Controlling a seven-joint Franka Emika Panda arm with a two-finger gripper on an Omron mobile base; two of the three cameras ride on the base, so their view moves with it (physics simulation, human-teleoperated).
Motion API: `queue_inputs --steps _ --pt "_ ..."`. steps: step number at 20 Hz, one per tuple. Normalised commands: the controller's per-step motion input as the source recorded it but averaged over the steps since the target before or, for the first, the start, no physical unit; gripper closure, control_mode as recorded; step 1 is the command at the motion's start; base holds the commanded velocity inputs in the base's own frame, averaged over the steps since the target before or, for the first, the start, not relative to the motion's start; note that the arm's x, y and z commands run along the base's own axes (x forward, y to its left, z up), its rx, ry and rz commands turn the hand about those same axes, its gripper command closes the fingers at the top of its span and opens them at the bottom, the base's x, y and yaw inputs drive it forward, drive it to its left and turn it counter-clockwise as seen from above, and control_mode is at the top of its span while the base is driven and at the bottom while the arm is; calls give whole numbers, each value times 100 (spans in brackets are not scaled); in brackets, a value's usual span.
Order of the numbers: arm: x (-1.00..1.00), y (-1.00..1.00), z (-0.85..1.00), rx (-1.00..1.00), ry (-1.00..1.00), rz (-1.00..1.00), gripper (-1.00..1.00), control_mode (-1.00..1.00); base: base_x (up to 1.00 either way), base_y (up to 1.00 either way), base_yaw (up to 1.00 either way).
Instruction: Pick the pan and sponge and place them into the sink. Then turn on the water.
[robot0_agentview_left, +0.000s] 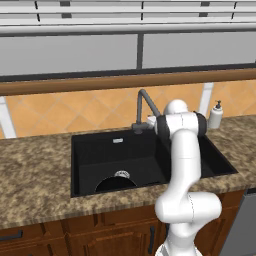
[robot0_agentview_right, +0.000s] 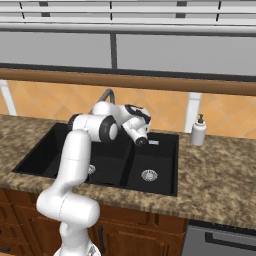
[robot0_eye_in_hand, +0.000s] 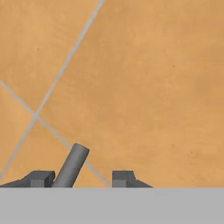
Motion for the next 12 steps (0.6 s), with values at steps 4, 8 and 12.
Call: queue_inputs --steps 4,8,12 --pt "0 -100 -85 0 0 -8 100 -100 0 0 0" --pt "0 -100 -82 0 0 -7 100 -100 0 0 0" --pt "0 -83 -37 0 0 -6 100 -100 0 0 0"
